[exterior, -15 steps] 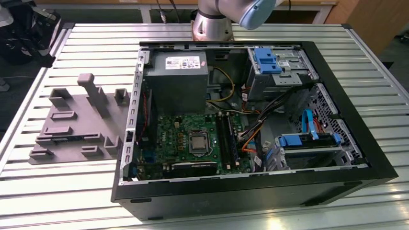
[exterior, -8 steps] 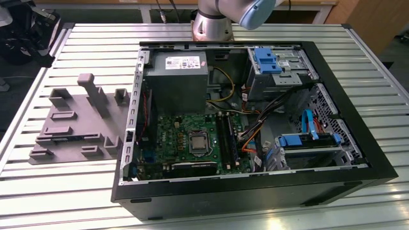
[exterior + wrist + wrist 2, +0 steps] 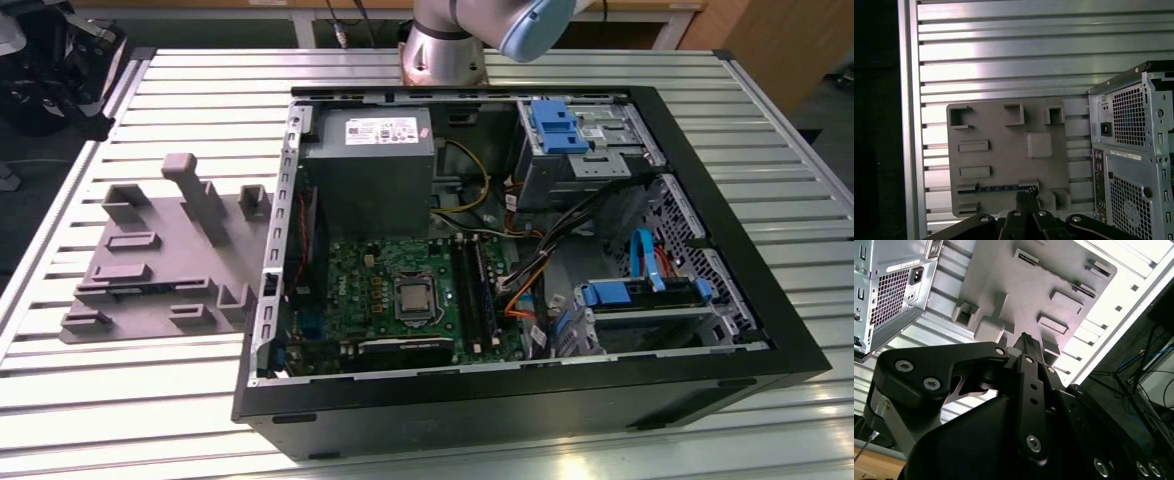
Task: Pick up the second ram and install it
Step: 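Pick up the second ram and move it above second insertion slot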
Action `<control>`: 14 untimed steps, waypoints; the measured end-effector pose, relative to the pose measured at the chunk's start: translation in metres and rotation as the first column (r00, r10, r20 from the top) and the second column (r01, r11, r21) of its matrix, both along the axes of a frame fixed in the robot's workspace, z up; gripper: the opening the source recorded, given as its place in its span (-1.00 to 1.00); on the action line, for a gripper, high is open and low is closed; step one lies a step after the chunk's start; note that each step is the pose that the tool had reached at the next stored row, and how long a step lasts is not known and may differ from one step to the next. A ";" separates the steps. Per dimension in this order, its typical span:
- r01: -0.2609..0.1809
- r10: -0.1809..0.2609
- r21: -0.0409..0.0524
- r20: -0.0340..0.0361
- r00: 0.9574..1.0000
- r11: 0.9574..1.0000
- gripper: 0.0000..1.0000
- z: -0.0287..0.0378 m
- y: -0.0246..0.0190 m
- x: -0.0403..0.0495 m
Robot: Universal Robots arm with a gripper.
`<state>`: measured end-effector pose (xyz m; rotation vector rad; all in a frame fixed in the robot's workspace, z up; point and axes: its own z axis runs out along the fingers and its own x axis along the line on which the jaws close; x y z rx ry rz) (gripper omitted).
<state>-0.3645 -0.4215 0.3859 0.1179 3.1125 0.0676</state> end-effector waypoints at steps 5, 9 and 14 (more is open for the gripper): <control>-0.026 0.026 0.000 0.000 1.000 1.000 -0.79 0.0000 -0.0001 -0.0002; -0.083 0.083 -0.001 0.000 0.997 0.997 -0.79 -0.0001 -0.0003 -0.0005; -0.102 0.102 -0.001 0.000 0.995 0.995 -0.79 -0.0001 -0.0046 -0.0022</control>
